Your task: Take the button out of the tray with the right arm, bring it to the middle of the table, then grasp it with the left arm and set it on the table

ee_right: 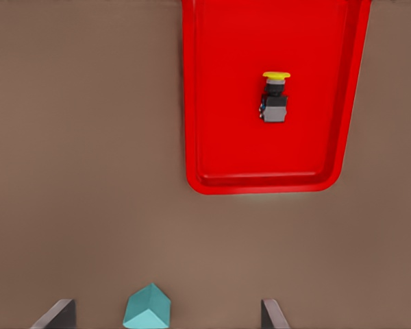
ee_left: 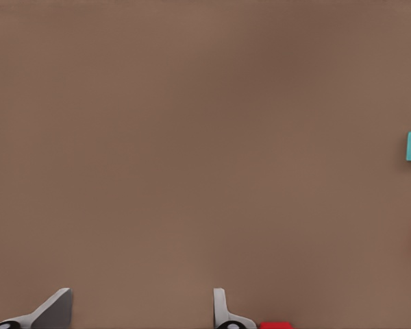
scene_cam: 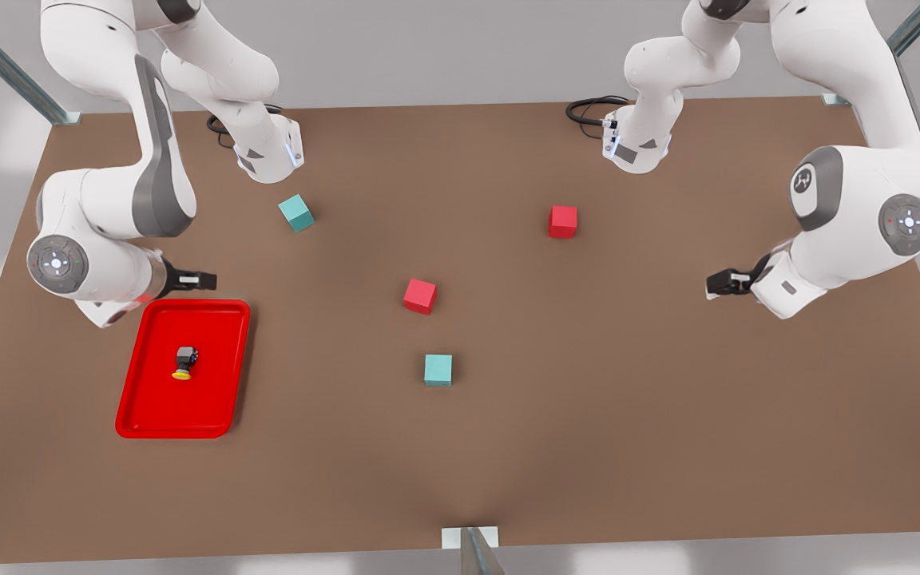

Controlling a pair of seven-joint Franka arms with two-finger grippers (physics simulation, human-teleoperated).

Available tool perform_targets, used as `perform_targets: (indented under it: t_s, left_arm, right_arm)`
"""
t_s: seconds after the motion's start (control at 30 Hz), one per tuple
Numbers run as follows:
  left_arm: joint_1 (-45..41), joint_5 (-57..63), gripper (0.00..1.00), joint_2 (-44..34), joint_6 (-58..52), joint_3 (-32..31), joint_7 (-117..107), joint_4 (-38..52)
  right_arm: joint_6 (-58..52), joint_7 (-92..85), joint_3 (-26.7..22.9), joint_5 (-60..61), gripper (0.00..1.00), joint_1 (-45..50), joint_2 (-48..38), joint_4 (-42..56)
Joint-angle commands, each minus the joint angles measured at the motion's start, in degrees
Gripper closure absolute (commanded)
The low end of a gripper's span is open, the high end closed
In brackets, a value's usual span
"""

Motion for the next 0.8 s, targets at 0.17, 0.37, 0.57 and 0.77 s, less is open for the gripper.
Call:
perform_targets:
  t_s: [0.17,0.37,0.57,0.77]
  left_arm:
    - [0.68,-0.80,0.00,-0.03,3.44,-0.29,1.47,0.18]
    - [-0.03,0.51,0.00,2.87,3.53,0.15,1.20,0.35]
    - [-0.46,3.24,0.00,4.19,3.70,-0.02,0.24,0.44]
    - [-0.73,3.24,0.00,4.63,3.70,-0.20,-0.90,0.70]
  right_arm:
    - [3.43,6.05,0.04,0.03,0.00,-0.03,1.13,0.02]
    - [8.78,5.96,-0.05,-0.06,0.00,-1.97,5.70,-0.42]
    - [19.16,6.14,-0.14,-0.76,0.00,-3.90,12.91,0.55]
    - [21.36,6.40,-0.05,-0.76,0.00,-5.13,13.62,-1.73]
